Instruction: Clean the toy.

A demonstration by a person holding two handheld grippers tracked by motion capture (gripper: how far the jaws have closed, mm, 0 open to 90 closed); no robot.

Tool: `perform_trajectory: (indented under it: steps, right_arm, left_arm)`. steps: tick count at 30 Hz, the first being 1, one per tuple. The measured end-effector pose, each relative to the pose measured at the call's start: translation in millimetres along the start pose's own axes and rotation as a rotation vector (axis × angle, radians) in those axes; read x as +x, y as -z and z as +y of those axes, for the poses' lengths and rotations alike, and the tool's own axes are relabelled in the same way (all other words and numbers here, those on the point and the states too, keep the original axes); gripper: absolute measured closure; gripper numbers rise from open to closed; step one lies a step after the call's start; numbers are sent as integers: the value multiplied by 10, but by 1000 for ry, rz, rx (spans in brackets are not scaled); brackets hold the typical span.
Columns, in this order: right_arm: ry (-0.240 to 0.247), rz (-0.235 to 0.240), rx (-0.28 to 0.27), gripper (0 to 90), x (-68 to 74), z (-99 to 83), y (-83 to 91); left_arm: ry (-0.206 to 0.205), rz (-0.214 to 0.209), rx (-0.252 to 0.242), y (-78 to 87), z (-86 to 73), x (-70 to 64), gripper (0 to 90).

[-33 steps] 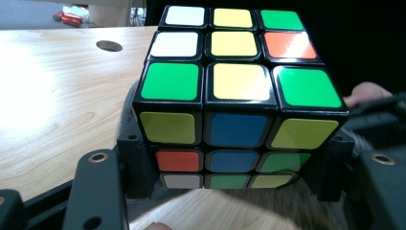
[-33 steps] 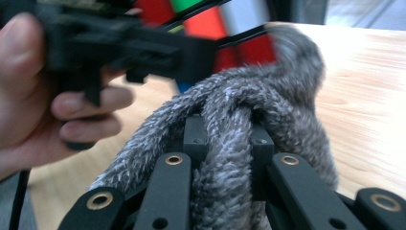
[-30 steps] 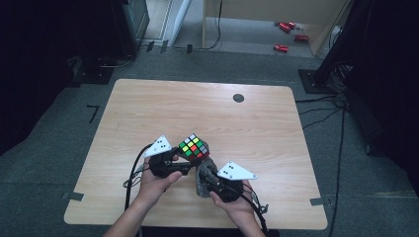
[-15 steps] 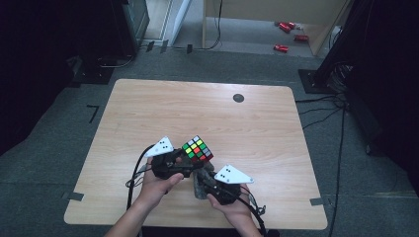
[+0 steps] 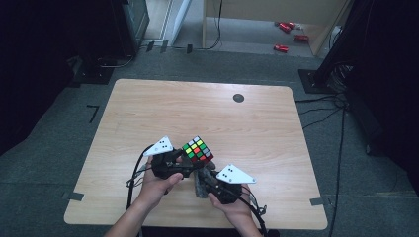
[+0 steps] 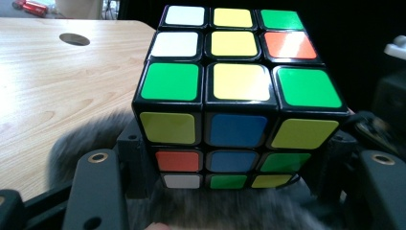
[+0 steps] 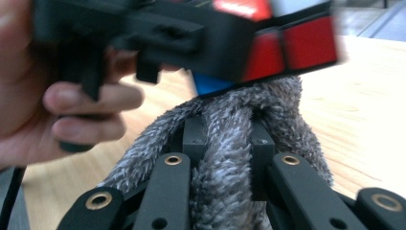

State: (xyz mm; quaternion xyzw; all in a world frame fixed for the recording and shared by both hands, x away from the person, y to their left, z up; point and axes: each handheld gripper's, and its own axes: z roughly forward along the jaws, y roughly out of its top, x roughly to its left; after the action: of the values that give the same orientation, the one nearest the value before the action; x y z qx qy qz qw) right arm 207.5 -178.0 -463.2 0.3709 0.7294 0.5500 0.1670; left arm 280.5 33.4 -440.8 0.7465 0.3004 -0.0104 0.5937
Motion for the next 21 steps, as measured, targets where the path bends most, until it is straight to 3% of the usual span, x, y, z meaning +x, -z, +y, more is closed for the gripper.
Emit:
perform_trajectory:
  steps: [3,6,9,14,17,21]
  right_arm:
    - [8,-21,-3,766,-29,32,29]
    - [-46,-59,-40,766,-158,68,107]
    - [-56,-79,-52,766,-203,68,135]
    - [9,-24,-9,765,-39,19,36]
    - [54,-34,-2,764,0,31,27]
    - [-5,-80,-44,764,-144,83,122]
  left_arm:
    - [3,-8,-8,9,0,6,349]
    - [3,-19,-8,10,-2,5,349]
    - [1,-20,1,-3,-5,0,349]
    - [4,-11,7,-4,-7,10,349]
    - [4,-11,-1,8,-4,11,350]
    - [7,-17,-2,14,-3,10,349]
